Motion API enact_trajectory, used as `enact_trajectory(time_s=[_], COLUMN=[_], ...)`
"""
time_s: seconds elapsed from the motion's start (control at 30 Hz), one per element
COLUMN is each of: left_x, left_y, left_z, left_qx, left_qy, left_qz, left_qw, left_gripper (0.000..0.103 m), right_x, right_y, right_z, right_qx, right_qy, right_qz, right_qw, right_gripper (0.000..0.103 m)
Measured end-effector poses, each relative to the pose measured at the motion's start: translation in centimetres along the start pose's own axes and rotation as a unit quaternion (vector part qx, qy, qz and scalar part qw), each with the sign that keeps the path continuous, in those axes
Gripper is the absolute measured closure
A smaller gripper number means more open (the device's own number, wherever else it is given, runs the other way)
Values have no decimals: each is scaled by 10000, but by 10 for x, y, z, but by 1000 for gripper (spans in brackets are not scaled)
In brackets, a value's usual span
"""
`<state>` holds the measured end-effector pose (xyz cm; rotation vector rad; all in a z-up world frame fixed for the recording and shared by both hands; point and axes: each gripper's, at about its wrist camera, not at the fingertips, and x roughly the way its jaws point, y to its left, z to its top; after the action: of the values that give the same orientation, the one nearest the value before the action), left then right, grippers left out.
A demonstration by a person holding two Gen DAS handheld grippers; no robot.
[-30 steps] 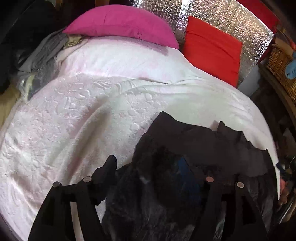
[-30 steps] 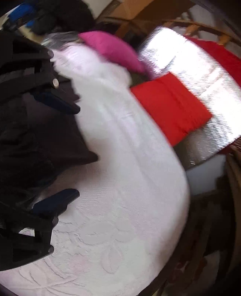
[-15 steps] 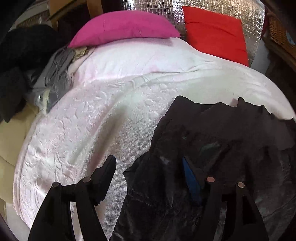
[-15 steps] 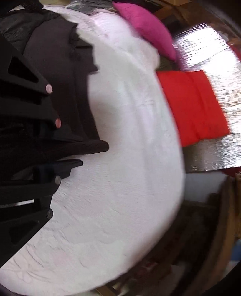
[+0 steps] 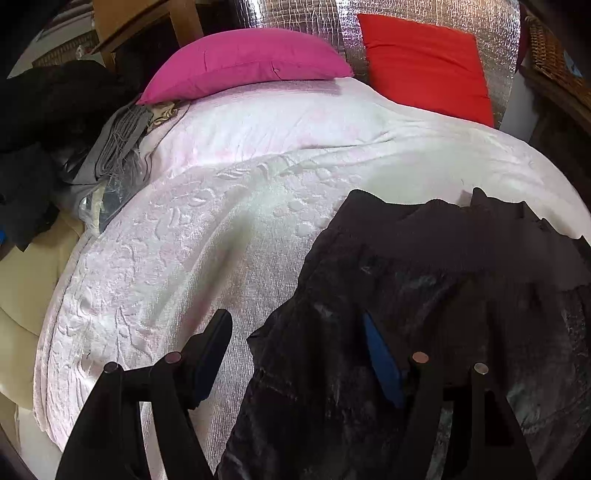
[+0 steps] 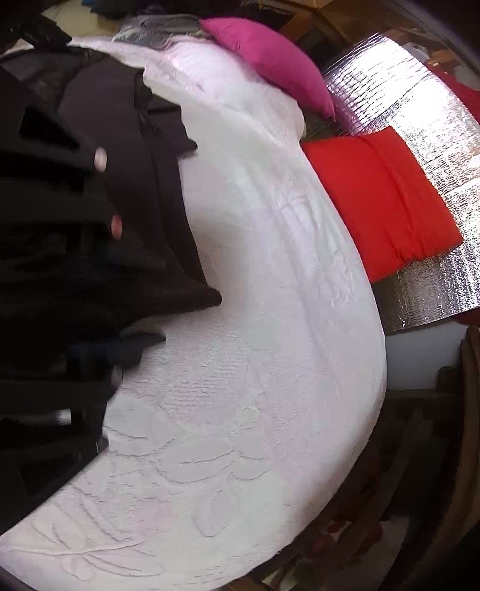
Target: Fold large clothes
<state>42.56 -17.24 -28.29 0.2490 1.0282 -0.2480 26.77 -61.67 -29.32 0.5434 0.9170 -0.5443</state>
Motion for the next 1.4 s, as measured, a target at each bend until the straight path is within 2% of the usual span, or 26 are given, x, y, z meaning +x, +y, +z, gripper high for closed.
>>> enact_trajectory(time_s=[0.03,0.23,0.43,0.63,0.83,0.93,1.0,1.07,1.1,1.17,1.3,1.4], left_x=[-2,-13,-25,-37,-48,-54,-55,-50,-43,-32,3,16], left_y=[0,-3,-3,2,14,36,54,71,78,85,91,87], left_z=[0,-4,-11,-19,-23,-23,-23,-25,-26,-30,-37,-39], left_qx=[10,85,181,264,282,22,-218,-502,-618,-811,-1144,-1216], left_qy=[-14,-127,-221,-359,-328,-275,-203,-21,158,406,1056,1305], left_qz=[-6,37,139,286,126,-343,-856,-1506,-1907,-2299,-2815,-2956], left_qw=[10000,9999,9995,9986,9990,9990,9959,9873,9796,9690,9469,9385], left_gripper=[31,31,31,31,30,21,21,18,18,18,18,18], right_x=[-6,-45,-77,-102,-118,-120,-120,-118,-116,-107,-93,-89], right_y=[-2,3,-5,-42,-89,-112,-122,-131,-134,-138,-141,-144], right_z=[-3,-10,-27,-48,-67,-77,-83,-87,-89,-92,-95,-96], right_qx=[94,82,-56,196,752,1084,1237,1363,1413,1496,1548,1598], right_qy=[-39,-369,-483,-481,-426,-300,-220,-123,-43,198,464,521], right_qz=[80,387,580,747,1071,1336,1557,1789,1900,2053,2128,2134], right_qw=[9999,9985,9971,9959,9905,9846,9798,9743,9715,9670,9637,9624], right_gripper=[27,27,27,27,27,27,27,27,27,27,27,27])
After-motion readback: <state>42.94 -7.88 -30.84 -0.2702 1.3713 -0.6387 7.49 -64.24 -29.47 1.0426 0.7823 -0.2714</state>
